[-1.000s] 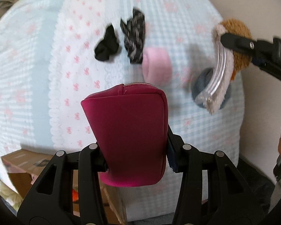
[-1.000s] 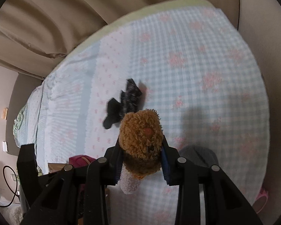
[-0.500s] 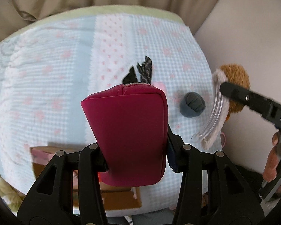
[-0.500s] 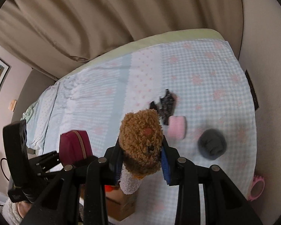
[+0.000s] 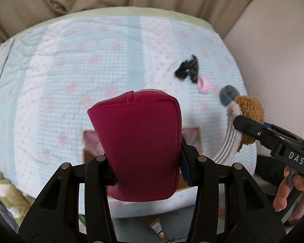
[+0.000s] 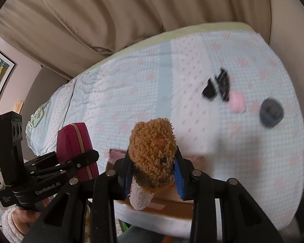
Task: Organize soft objects
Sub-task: 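Carry the magenta pouch and teddy keychain toward the box with both tools, then open both tools to release the pouch and teddy into the box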
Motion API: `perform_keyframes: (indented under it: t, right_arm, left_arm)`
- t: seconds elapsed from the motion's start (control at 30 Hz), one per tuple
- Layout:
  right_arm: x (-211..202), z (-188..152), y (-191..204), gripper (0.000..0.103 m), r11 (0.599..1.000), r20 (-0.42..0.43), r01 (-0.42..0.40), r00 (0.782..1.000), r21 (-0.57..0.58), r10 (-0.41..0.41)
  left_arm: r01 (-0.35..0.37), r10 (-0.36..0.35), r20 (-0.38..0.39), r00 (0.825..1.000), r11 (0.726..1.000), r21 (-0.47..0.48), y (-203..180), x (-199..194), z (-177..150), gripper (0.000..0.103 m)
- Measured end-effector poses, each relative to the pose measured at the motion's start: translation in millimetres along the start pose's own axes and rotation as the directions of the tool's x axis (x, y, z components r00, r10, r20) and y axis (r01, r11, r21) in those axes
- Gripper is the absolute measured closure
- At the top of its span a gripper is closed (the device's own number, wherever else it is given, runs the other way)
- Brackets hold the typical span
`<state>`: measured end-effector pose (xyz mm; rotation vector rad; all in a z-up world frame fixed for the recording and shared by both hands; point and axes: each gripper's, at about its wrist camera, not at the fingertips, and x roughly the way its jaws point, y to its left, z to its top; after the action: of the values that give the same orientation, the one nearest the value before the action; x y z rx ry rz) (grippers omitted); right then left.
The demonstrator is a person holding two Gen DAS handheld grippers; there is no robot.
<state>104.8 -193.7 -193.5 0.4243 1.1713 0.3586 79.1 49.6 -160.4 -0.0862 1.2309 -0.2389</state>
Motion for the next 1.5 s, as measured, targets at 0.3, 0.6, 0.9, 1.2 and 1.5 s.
perform_keyframes:
  t: [0.3,0.6,0.9,1.2,1.5]
  right_arm:
    - [54.3,-52.8,41.6,0.071,0.994,-0.057,0.066,0.996,0.084,-0.061]
    - [94.6,-71.3,24.0,0.071,0.974,-0.126,0.211,0.972,0.077,-0.2]
    - [138.2,-73.8,-17.3,0.071,0.957,-0.218,0.278,0.942,0.081,-0.255]
    - [179.9,-76.5,-44.3,0.071,0.953,-0.317,0.286,0.917,0.096,-0.244]
    - [169.8,-72.0,-39.8,0.0,0.962,-0.262,0.252,0.94,0.1,-0.219]
  left_arm:
    - [-0.006,0.01,-0.113,0.994,0.999,0.037,76.7,32.0,-50.2,0.061]
    - [0.03,-0.004,-0.233,0.973,0.994,0.108,85.2,98.2,-74.6,0.061]
    - [0.027,0.014,-0.31,0.951,0.991,0.129,74.7,163.6,-72.5,0.061]
    - [0.053,0.021,-0.402,0.915,0.983,0.174,56.6,217.5,-92.5,0.06]
    - [-0.041,0.133,-0.301,0.944,0.955,0.295,45.6,197.0,-86.9,0.0]
